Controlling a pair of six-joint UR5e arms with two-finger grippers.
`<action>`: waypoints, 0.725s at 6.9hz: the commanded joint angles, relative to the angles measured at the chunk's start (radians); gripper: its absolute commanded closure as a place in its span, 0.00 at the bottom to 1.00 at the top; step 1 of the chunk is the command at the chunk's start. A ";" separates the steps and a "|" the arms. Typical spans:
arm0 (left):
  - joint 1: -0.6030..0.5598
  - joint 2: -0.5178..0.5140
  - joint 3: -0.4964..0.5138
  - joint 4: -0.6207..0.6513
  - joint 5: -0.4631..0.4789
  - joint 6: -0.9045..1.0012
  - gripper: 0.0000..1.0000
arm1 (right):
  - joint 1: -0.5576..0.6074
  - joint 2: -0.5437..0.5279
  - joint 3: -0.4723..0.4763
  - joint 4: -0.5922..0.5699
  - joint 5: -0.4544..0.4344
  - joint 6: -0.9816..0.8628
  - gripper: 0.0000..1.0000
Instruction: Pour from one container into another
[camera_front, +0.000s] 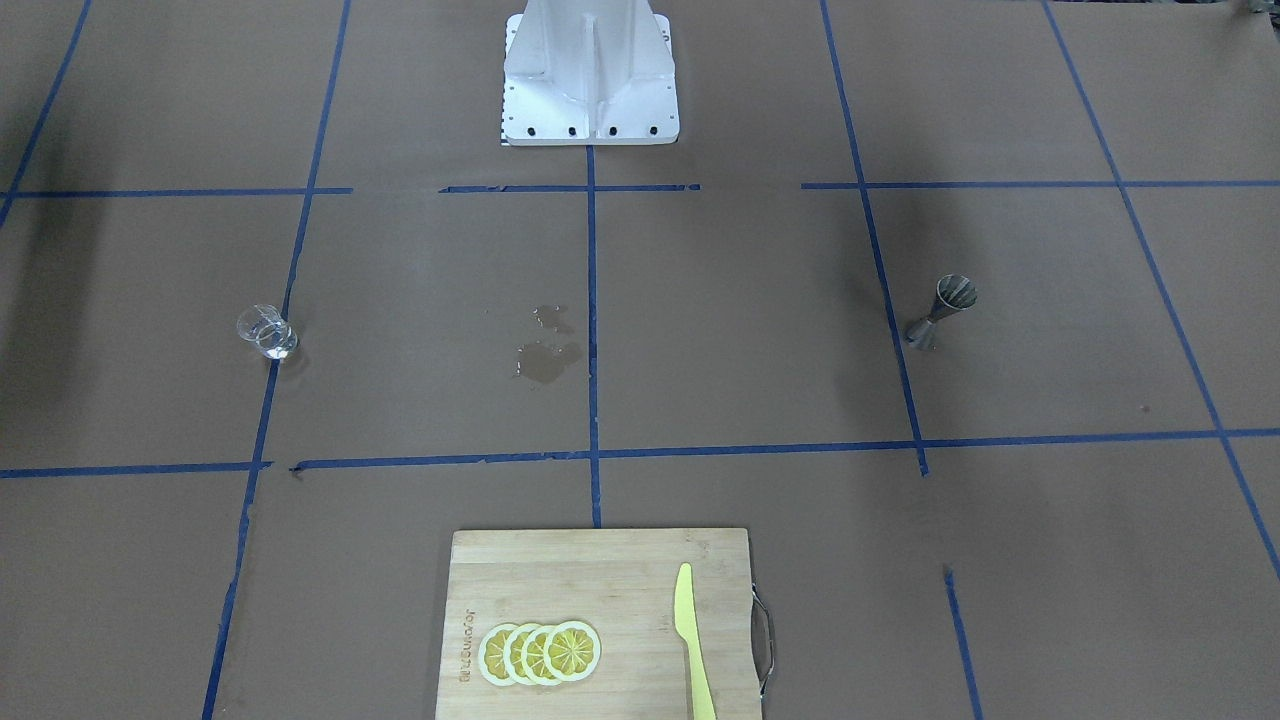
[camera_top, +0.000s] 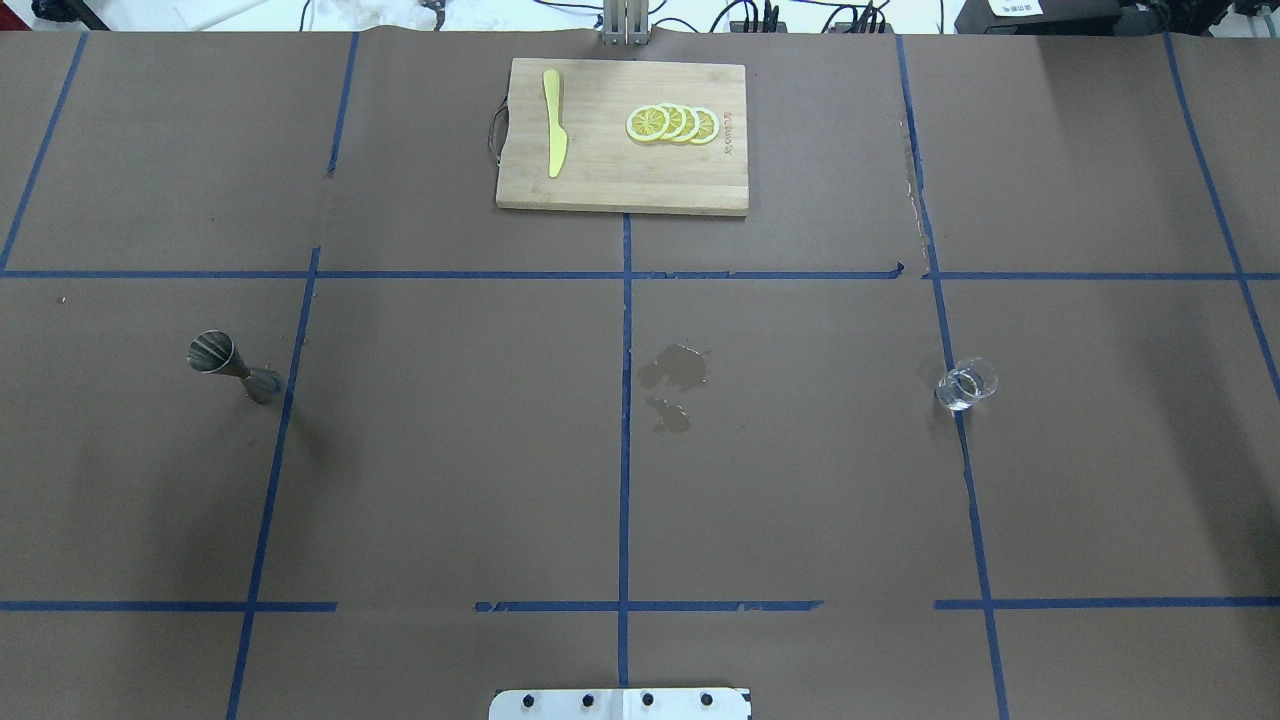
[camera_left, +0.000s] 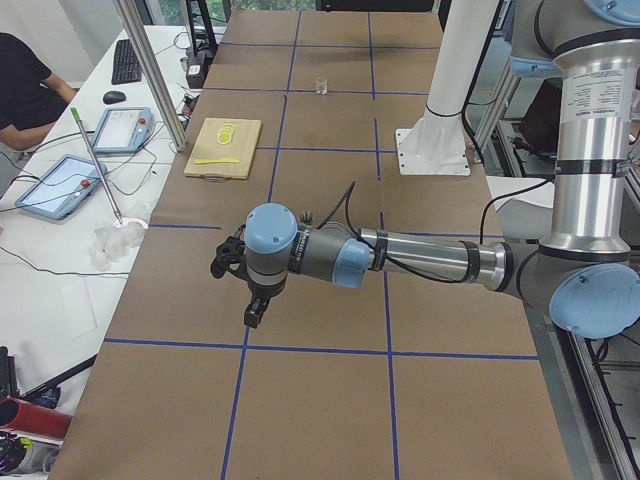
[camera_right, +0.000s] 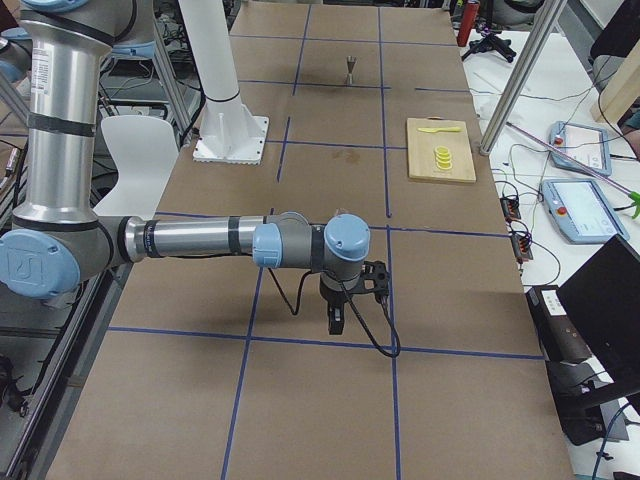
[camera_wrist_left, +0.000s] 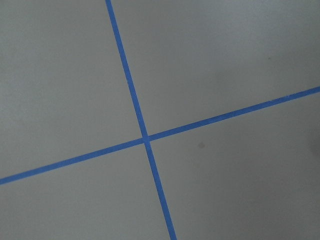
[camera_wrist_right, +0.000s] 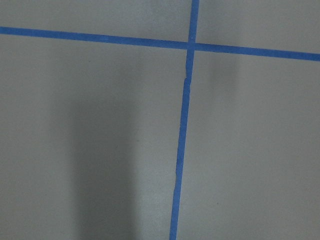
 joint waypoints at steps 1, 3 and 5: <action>0.013 0.000 -0.003 -0.116 -0.042 -0.038 0.00 | -0.001 -0.001 -0.002 0.001 0.020 0.001 0.00; 0.149 -0.004 0.002 -0.435 -0.028 -0.397 0.00 | -0.007 -0.001 0.004 0.002 0.019 0.007 0.00; 0.394 -0.002 -0.007 -0.723 0.222 -0.831 0.00 | -0.012 -0.001 0.007 0.032 0.017 0.002 0.00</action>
